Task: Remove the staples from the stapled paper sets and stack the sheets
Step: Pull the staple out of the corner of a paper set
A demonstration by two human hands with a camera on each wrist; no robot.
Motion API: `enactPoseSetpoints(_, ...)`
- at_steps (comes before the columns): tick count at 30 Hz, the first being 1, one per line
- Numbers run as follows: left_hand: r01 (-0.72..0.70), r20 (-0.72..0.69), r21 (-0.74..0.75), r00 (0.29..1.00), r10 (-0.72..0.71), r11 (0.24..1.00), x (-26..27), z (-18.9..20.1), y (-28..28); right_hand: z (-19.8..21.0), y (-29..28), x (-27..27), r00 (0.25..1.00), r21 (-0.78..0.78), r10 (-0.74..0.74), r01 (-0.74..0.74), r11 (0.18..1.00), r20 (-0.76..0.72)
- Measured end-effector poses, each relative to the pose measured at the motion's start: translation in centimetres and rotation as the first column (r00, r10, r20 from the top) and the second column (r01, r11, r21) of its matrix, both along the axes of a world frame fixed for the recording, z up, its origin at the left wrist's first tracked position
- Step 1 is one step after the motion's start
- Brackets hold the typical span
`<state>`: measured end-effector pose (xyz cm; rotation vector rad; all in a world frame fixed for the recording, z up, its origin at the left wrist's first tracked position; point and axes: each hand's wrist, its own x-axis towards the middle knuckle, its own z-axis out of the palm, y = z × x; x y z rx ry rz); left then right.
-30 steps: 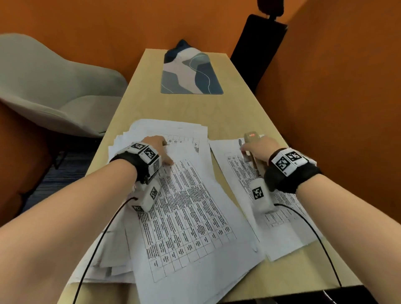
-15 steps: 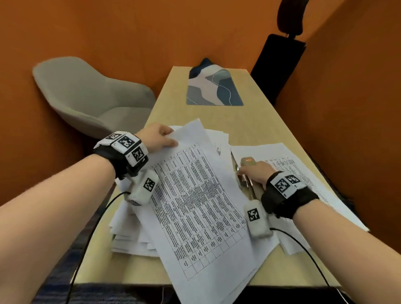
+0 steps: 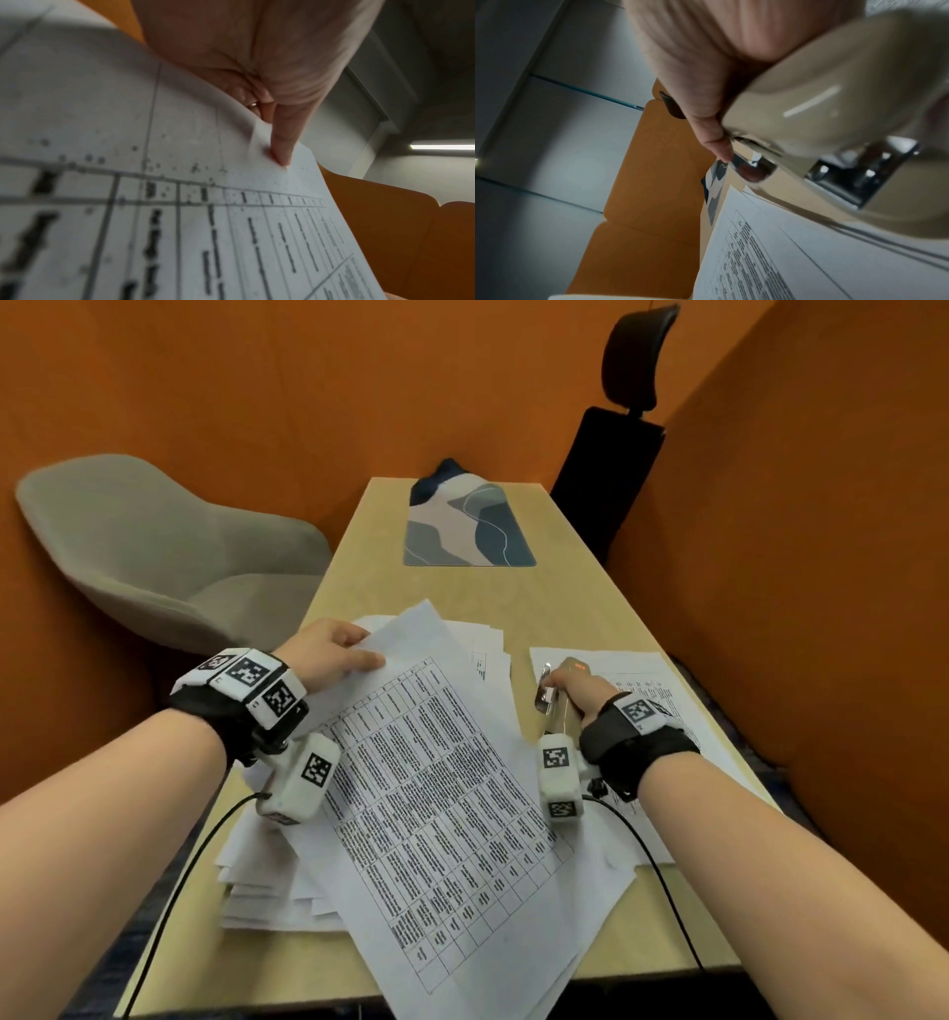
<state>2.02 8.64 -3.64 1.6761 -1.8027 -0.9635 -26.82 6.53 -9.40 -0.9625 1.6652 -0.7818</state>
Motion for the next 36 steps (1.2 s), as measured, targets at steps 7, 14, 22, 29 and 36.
enactPoseSetpoints(7,0.029,-0.192,0.045,0.981,-0.02,0.999,-0.3,2.2,-0.8,6.7,1.3,-1.1,0.994,-0.101,0.019,-0.008,0.995,0.11)
enactPoseSetpoints(14,-0.101,-0.401,0.063,0.908,0.118,0.993,-1.8,3.8,-0.2,13.0,3.5,1.8,0.948,-0.465,0.15,-0.272,0.843,-0.282)
enactPoseSetpoints(22,-0.176,-0.529,0.245,0.8,0.283,0.954,-2.7,-2.5,3.3,8.0,3.9,4.7,0.645,-0.463,-0.138,-0.366,0.807,-0.752)
enactPoseSetpoints(29,-0.259,-0.608,0.343,0.671,0.423,0.903,-2.5,-4.7,5.2,6.5,4.8,7.1,0.663,-0.388,0.144,-0.585,0.713,-0.735)
enactPoseSetpoints(36,-0.171,-0.636,0.401,0.655,0.408,0.9,-2.0,-4.7,5.4,2.3,5.0,11.1,0.626,-0.164,0.326,-0.594,0.787,-0.708)
